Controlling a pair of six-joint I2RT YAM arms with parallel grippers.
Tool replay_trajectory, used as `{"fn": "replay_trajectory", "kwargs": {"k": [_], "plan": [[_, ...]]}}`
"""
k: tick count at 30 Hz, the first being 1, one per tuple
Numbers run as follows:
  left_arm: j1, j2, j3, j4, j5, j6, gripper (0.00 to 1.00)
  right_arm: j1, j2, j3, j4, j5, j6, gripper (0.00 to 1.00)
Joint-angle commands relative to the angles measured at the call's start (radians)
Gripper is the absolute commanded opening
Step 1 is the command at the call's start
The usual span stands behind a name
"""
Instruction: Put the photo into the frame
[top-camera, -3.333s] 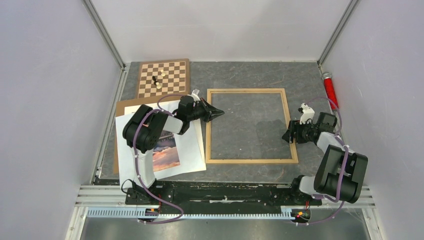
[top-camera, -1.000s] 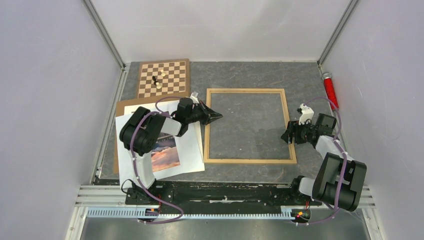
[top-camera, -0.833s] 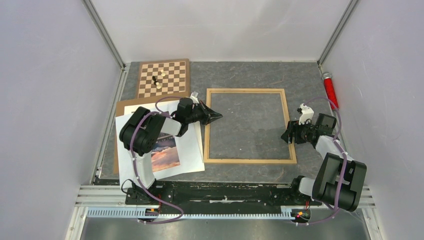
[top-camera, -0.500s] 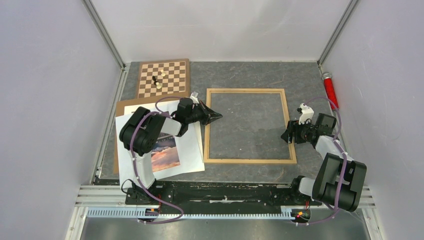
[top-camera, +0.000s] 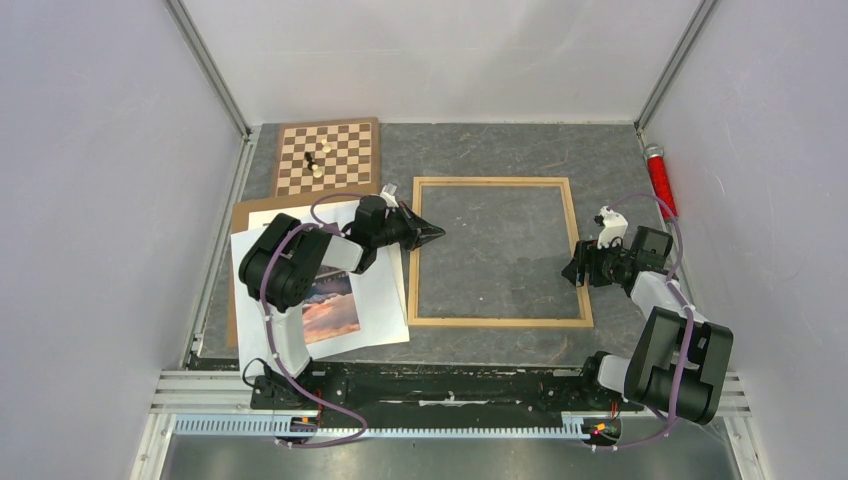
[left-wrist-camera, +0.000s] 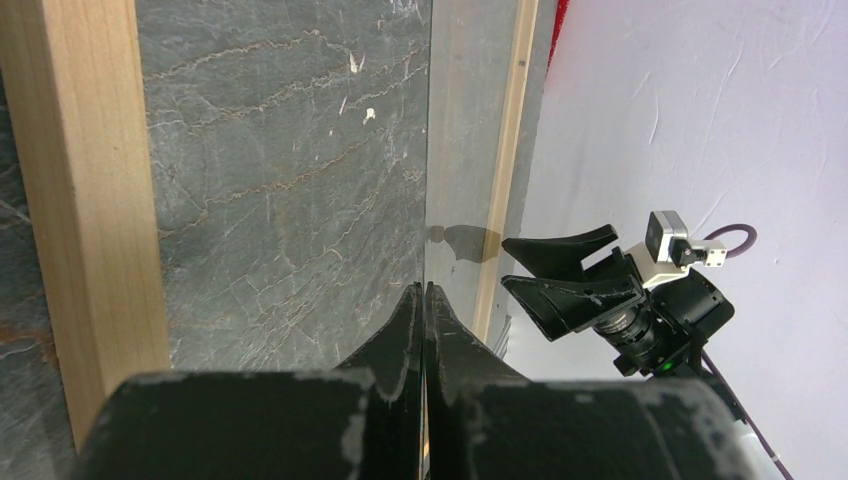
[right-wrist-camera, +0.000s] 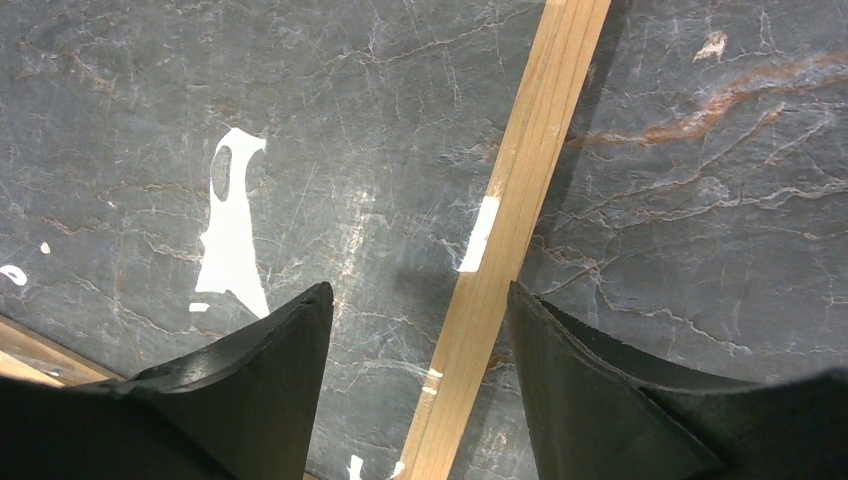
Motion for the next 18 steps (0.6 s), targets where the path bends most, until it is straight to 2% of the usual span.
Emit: {"fn": "replay_trajectory", "kwargs": {"k": [1,18], "plan": [[-0.006,-0.051,-0.003,0.004,-0.015,0.046,0.02,0.003,-0.021,-0.006,0.029,0.003,0.008,0.67],[-0.006,-0.058,-0.008,-0.011,-0.017,0.055,0.02,0.002,-0.022,-0.006,0.03,0.003,0.009,0.67]]}}
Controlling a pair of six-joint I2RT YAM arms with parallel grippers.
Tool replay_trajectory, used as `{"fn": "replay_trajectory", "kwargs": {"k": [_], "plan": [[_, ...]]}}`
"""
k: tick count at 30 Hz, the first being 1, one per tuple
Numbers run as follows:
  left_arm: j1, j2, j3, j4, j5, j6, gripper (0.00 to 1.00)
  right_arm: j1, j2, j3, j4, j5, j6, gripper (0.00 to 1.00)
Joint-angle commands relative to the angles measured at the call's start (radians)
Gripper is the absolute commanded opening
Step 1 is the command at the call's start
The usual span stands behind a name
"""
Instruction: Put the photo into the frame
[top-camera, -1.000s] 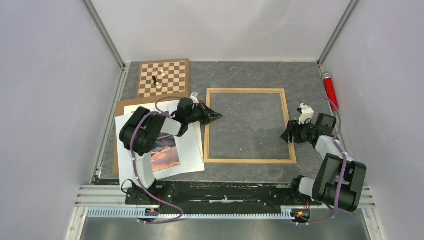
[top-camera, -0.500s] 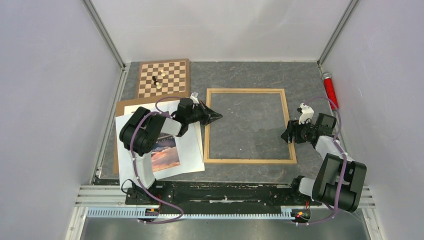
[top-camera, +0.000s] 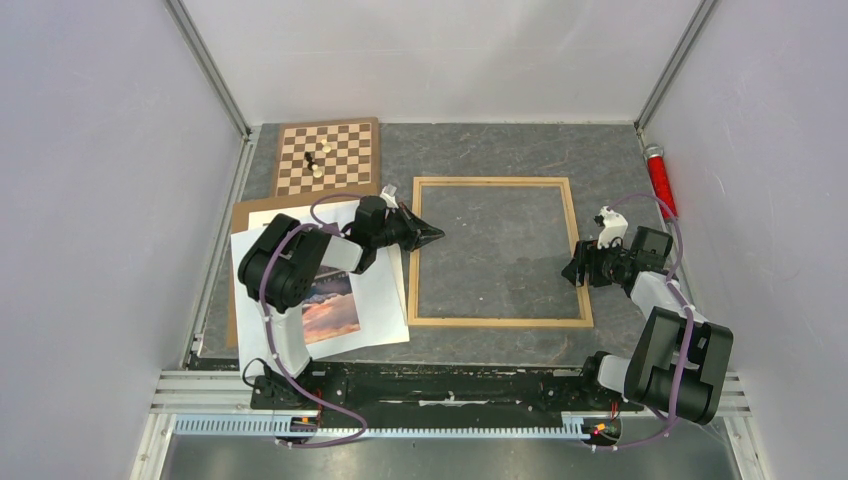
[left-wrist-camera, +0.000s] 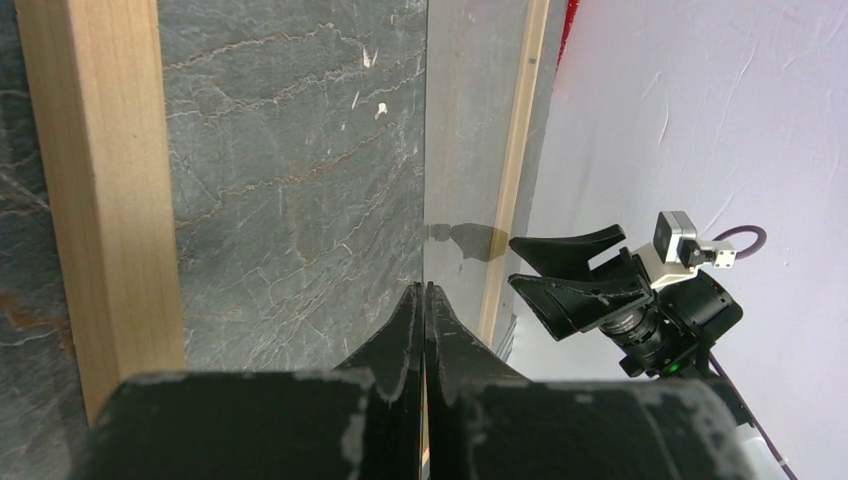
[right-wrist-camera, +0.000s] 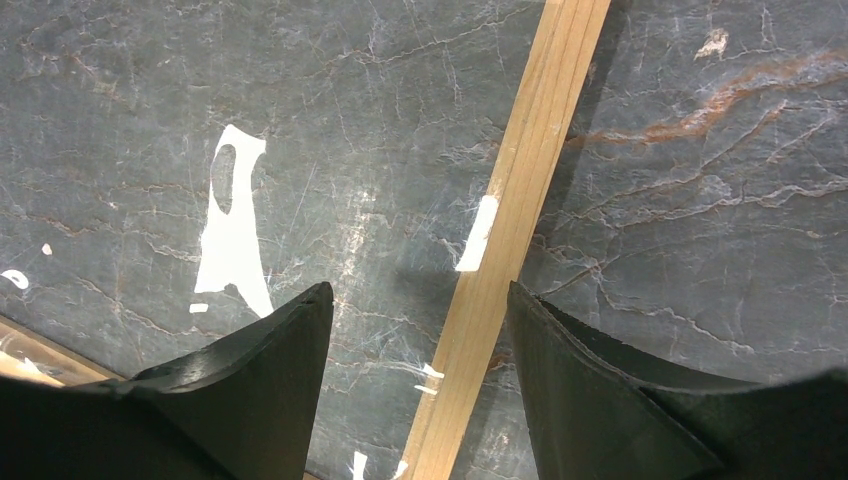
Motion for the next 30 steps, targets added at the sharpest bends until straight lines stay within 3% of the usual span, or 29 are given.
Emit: {"fn": "replay_trajectory", "kwargs": {"k": [1,30], "plan": [[-0.006,-0.055,-0.006,0.011,-0.014,0.045,0.02,0.003,-0.021,-0.004,0.028,0.002,0.005,0.67],[-0.006,-0.061,-0.004,-0.011,-0.015,0.053,0.02,0.003,-0.029,-0.007,0.029,0.003,0.005,0.67]]}}
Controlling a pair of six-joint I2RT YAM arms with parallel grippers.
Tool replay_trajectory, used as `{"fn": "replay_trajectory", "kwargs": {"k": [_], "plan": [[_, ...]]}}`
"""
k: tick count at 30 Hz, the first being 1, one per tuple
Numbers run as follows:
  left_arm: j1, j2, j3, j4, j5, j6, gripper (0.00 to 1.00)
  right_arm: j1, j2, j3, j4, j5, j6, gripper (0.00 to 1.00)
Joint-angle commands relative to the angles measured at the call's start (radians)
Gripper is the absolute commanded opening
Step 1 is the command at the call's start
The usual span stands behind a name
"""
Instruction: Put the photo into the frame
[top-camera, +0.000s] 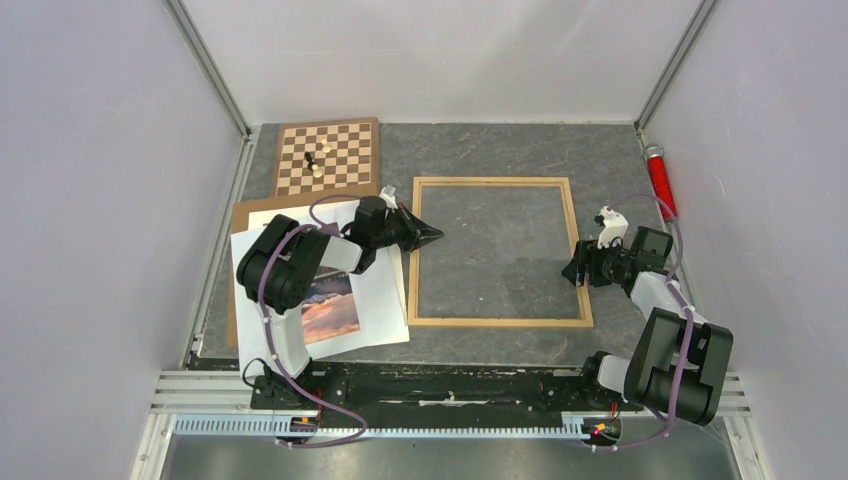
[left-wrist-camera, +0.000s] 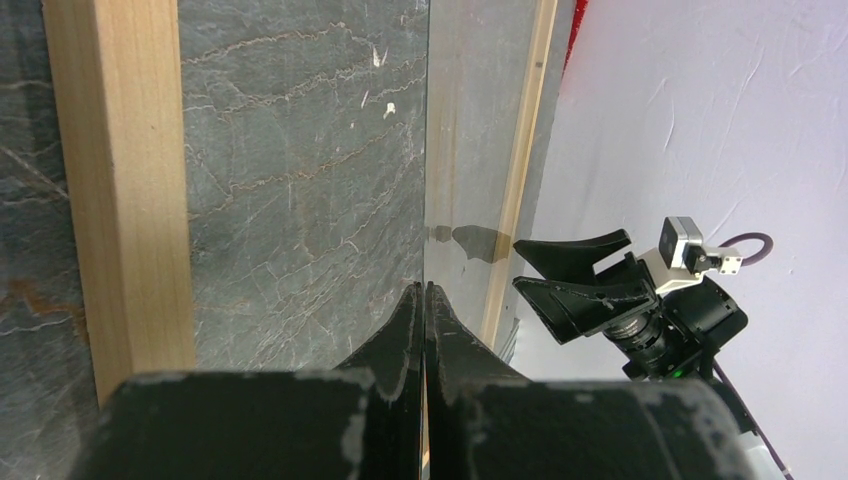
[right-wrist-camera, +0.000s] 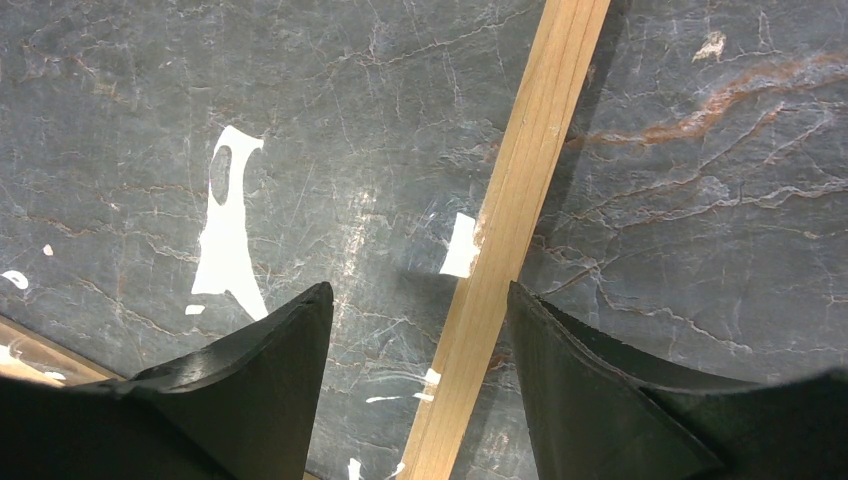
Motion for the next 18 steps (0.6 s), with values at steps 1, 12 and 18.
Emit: {"fn": "replay_trajectory", "kwargs": {"k": [1,12,18], "plan": [[-0.005,-0.046,0.0,0.01,-0.001,0.051,0.02,0.003,-0.025,-0.006,0.029,0.004,0.004,0.67],[-0.005,-0.051,-0.004,0.006,0.0,0.052,0.02,0.003,-0.023,-0.007,0.032,0.006,0.005,0.67],[-0.005,-0.054,-0.004,0.005,0.0,0.054,0.02,0.003,-0.021,-0.004,0.032,0.008,0.006,0.67]]}}
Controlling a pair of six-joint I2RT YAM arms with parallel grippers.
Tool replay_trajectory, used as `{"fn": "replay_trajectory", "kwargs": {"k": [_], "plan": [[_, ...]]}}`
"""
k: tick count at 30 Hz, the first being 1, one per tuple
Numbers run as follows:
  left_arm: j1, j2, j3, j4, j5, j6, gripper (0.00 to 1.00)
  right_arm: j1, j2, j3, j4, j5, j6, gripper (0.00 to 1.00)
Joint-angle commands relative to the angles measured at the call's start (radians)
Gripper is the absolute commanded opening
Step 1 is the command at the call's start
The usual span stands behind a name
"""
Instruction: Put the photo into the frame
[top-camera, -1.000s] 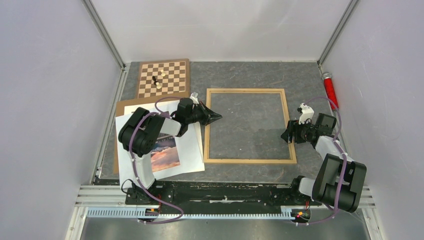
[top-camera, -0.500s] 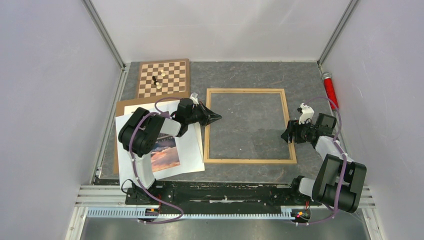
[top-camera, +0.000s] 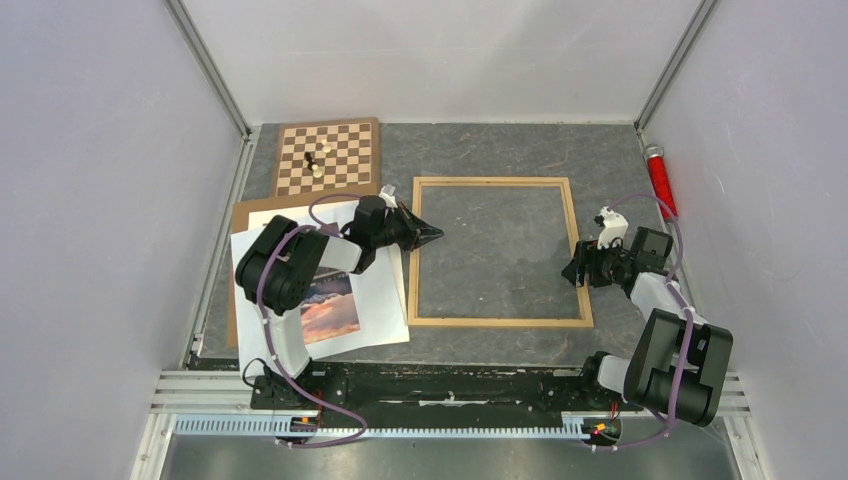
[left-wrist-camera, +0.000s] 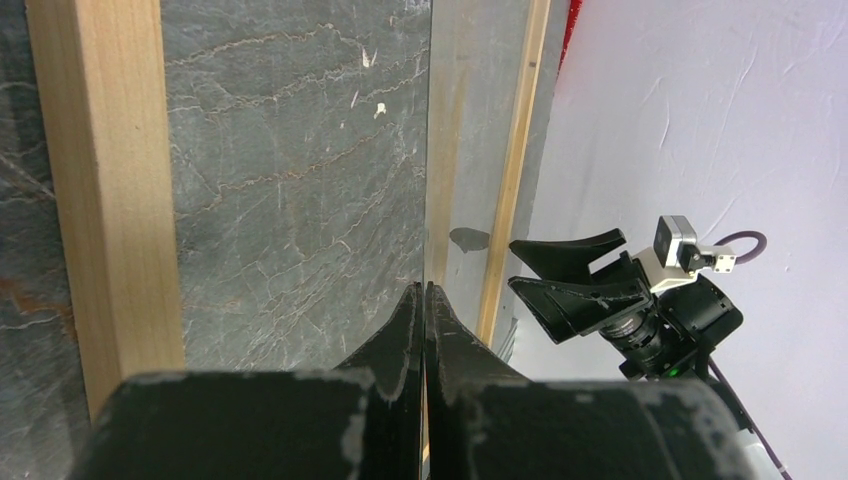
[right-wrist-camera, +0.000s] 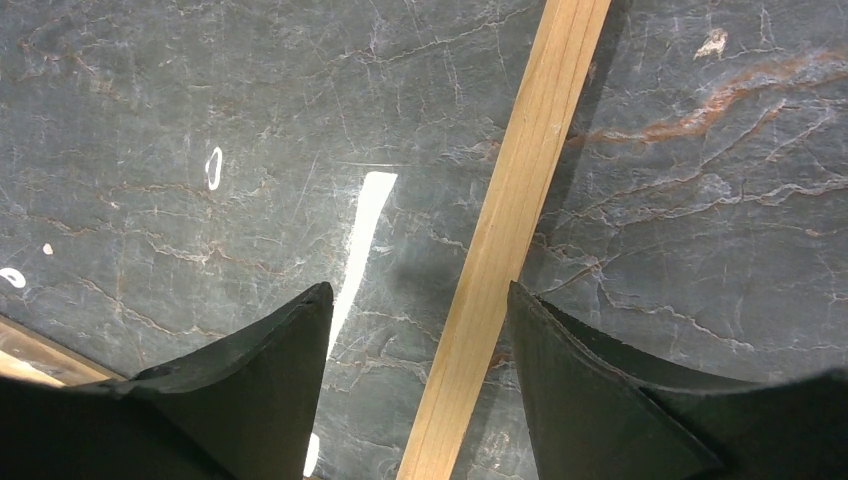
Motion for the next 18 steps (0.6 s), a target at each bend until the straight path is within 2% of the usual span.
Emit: {"fn": "replay_trajectory", "kwargs": {"k": [1,18], "plan": [[-0.005,-0.046,-0.004,0.005,-0.001,0.052,0.02,0.003,-0.017,0.0,0.031,0.007,0.005,0.67],[-0.016,-0.026,0.014,0.007,0.002,0.052,0.02,0.003,-0.018,-0.001,0.033,0.006,0.006,0.67]]}}
